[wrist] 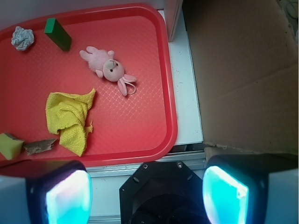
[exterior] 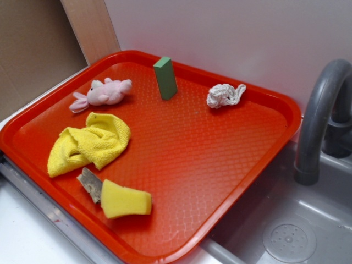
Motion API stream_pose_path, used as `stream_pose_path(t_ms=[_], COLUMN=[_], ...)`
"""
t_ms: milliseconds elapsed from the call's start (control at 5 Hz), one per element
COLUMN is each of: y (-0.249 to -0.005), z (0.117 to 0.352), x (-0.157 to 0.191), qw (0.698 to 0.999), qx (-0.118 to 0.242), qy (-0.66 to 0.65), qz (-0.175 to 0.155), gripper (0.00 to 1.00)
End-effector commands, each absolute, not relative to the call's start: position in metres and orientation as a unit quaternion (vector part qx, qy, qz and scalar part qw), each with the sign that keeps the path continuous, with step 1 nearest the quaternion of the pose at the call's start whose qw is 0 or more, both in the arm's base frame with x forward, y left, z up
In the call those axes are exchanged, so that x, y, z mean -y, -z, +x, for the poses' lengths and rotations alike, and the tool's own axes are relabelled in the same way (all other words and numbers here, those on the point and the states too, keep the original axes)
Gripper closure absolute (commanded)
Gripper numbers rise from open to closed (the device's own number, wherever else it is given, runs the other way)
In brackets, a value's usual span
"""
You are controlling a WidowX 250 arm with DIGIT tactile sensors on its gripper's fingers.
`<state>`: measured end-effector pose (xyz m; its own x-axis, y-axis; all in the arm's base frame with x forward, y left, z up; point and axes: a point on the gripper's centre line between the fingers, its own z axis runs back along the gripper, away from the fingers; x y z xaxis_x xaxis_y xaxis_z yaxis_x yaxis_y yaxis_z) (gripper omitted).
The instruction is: Grab the white paper.
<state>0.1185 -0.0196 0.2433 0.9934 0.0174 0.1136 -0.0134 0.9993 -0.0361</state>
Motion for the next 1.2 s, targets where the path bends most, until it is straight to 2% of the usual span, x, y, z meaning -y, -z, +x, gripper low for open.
stream_pose_path(t_ms=[0,200,400,600,800,1000], y=[-0.243,-0.238,-0.232,-0.227,-0.213,-0.193], z=[0.119,0.134,0.158,0.18,0.219,0.249], x=[0.02,0.048,0.087,0.132,0.182,0.216], qw=[0.998,0.995,0.995,0.993,0.99,0.988], qx=[0.057,0.076,0.09,0.112,0.136,0.148], qy=[-0.008,-0.031,-0.03,-0.009,0.005,-0.008], qz=[-0.018,-0.048,-0.03,-0.044,-0.044,-0.028], gripper=[0.0,0.0,0.0,0.0,0.0,0.0])
